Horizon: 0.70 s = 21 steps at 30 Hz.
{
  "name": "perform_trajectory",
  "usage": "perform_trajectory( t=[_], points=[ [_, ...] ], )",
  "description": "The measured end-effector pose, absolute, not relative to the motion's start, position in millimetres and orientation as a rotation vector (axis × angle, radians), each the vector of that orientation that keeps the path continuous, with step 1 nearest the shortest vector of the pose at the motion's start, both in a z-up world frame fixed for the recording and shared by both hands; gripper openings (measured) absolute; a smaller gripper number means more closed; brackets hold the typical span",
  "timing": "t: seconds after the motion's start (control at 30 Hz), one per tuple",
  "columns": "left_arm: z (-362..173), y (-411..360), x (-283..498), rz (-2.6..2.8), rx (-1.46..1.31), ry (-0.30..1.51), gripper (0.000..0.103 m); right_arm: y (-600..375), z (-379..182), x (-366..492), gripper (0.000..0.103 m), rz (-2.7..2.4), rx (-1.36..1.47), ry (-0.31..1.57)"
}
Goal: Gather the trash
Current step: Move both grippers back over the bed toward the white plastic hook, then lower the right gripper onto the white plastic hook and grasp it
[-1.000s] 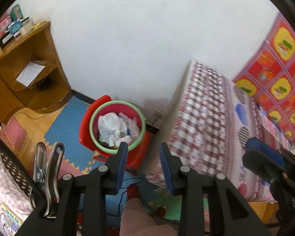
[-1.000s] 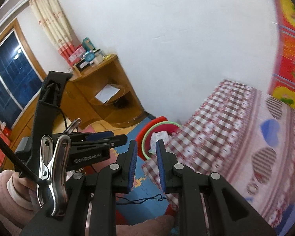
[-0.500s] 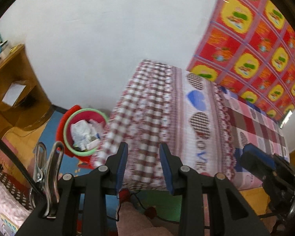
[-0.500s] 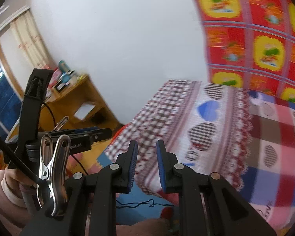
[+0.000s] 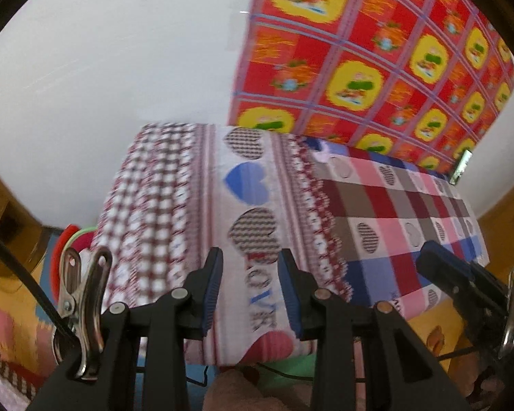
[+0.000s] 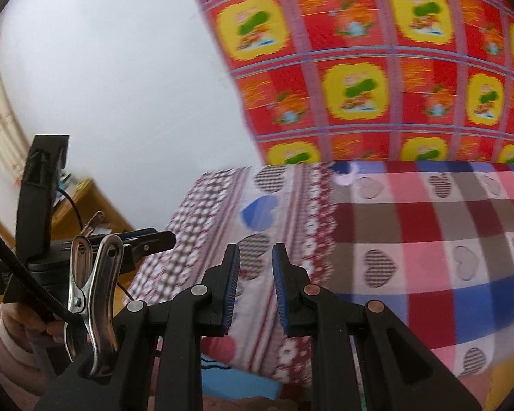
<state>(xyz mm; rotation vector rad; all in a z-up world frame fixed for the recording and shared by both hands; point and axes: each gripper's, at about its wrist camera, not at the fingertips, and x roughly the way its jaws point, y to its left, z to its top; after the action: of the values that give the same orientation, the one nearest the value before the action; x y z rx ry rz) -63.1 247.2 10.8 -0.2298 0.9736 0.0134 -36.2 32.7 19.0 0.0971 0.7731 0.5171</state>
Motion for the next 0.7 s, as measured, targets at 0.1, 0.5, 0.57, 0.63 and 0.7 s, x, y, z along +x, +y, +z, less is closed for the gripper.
perform_trajectory(
  t=[0.1, 0.5, 0.57, 0.63, 0.7],
  points=[
    [11.8, 233.8, -42.7, -0.036, -0.192, 0.971, 0.035, 21.9, 20.4, -24.0, 0.021, 0.472, 0.099, 0.764],
    [-1.4, 188.2, 44.9, -0.091, -0.147, 1.002, 0.034, -25.1, 9.5, 52.4, 0.021, 0.441, 0.116, 0.814],
    [-6.0, 182.5, 59.2, -0.075, -0.163, 1.013, 0.034, -31.0, 6.6, 67.3, 0.021, 0.444, 0.110, 0.821],
    [-11.1, 177.0, 73.2, -0.059, -0.173, 1.020, 0.034, -36.9, 2.8, 83.1, 0.021, 0.456, 0.118, 0.836],
    [-16.8, 171.8, 86.8, -0.044, -0.174, 1.033, 0.034, -42.2, -0.9, 97.3, 0.021, 0.466, 0.121, 0.843]
  ],
)
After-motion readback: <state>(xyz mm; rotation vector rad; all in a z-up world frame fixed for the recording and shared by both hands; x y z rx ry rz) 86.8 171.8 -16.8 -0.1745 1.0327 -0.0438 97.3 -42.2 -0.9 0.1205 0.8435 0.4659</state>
